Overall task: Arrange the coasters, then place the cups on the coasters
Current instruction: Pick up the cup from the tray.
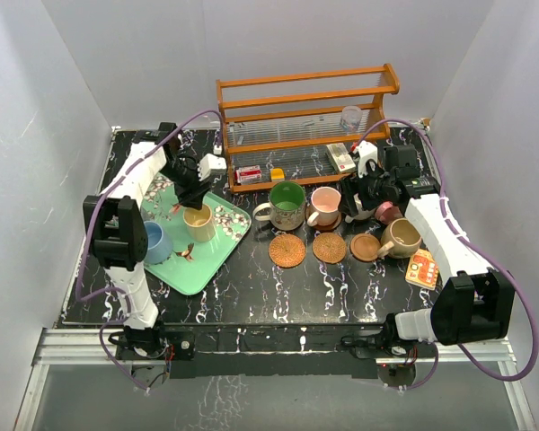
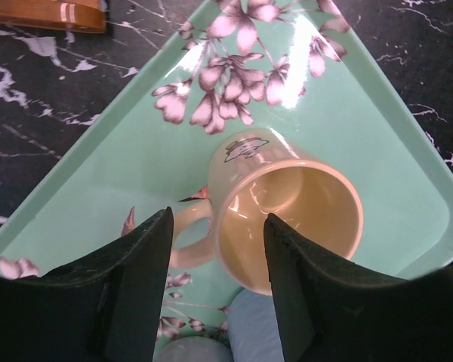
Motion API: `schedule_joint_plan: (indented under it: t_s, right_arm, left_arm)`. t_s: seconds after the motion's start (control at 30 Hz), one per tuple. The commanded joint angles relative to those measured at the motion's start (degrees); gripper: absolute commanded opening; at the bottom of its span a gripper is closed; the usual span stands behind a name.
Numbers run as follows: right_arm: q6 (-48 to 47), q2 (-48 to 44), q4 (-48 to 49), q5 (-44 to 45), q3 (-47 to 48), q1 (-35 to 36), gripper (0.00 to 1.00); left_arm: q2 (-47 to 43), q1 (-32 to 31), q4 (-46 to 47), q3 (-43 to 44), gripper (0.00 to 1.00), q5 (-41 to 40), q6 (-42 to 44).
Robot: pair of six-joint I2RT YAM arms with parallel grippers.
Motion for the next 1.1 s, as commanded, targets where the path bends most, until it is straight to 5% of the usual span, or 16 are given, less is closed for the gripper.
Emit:
schedule_joint_plan:
  t_s: [0.0, 0.2, 0.4, 0.6, 1.07]
  right_arm:
    - [0.2, -1.9, 2.9, -0.7, 0.0, -0.5, 0.71]
    - [0.2, -1.5, 3.0, -0.8, -0.1, -0.7, 0.71]
    - [0.2, -1.4, 3.1, -0.8, -0.2, -0.8, 0.71]
    - [0.2, -0.3, 2.7, -1.2, 0.6, -0.9, 0.71]
    - [2.3, 7.2, 0.6, -6.1, 13.9, 0.2, 0.70]
  left_arm:
    - [3.4, -0.3, -11.1, 4.7, 0.50, 4.5, 8.9]
    - [6.9, -1.9, -11.5, 5.6, 0.47, 4.7, 9.2]
    - [8.5, -3.4, -11.8, 6.1, 0.21, 2.5, 7.9]
    - [6.8, -3.5, -12.6, 6.9, 0.06, -0.5, 4.1]
    - [-14.5, -4.2, 7.4, 2.0, 0.00, -1.4, -37.0]
